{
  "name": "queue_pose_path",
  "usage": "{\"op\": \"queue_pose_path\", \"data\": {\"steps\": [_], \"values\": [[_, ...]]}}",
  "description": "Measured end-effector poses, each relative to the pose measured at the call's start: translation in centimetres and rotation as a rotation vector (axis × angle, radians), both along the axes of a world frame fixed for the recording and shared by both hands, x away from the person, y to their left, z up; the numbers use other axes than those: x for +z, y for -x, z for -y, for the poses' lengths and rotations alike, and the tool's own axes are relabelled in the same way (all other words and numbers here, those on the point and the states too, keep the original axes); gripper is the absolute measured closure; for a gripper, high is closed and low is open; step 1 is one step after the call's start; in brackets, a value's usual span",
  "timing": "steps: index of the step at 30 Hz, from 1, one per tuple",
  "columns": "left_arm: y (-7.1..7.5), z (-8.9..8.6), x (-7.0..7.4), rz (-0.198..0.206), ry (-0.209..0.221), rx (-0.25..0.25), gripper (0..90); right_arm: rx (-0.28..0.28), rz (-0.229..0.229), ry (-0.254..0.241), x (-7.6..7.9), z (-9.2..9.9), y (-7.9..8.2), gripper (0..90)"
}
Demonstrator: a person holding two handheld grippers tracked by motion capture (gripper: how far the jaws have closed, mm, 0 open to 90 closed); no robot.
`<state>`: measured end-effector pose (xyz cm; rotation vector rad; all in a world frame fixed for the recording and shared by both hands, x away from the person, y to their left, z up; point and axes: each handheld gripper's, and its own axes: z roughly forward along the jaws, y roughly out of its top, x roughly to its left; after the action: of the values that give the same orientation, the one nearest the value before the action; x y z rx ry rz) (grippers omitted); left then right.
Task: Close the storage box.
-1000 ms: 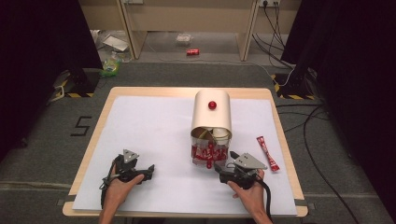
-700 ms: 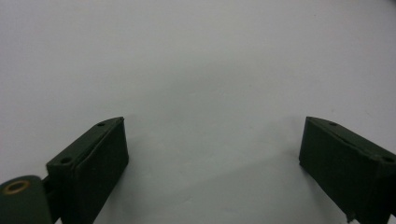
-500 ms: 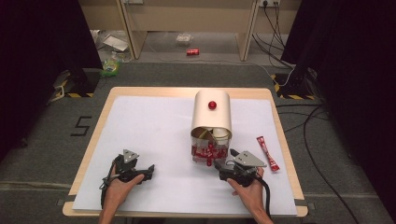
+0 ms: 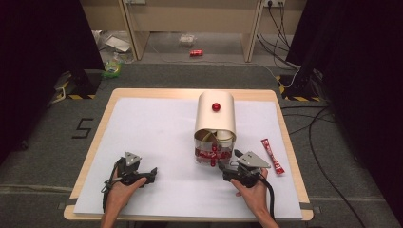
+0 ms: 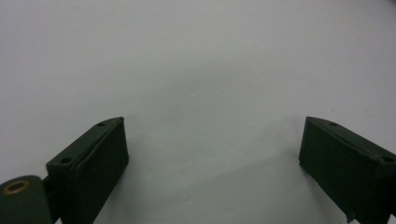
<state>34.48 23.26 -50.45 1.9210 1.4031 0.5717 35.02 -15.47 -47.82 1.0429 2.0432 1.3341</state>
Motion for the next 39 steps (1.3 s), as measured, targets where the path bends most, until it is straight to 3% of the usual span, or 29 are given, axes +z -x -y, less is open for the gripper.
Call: {"op": "queue_pose_path", "data": {"steps": [28, 39], "values": [[0.0, 0.0, 0.0, 0.0, 0.0, 0.0, 7.4, -0.016, 0.004, 0.002, 0.1, -0.2, -1.2, 21.1], [0.0, 0.0, 0.0, 0.001, 0.003, 0.001, 7.4, -0.016, -0.012, -0.013, 0.3, 0.2, -0.9, 25.5]]}}
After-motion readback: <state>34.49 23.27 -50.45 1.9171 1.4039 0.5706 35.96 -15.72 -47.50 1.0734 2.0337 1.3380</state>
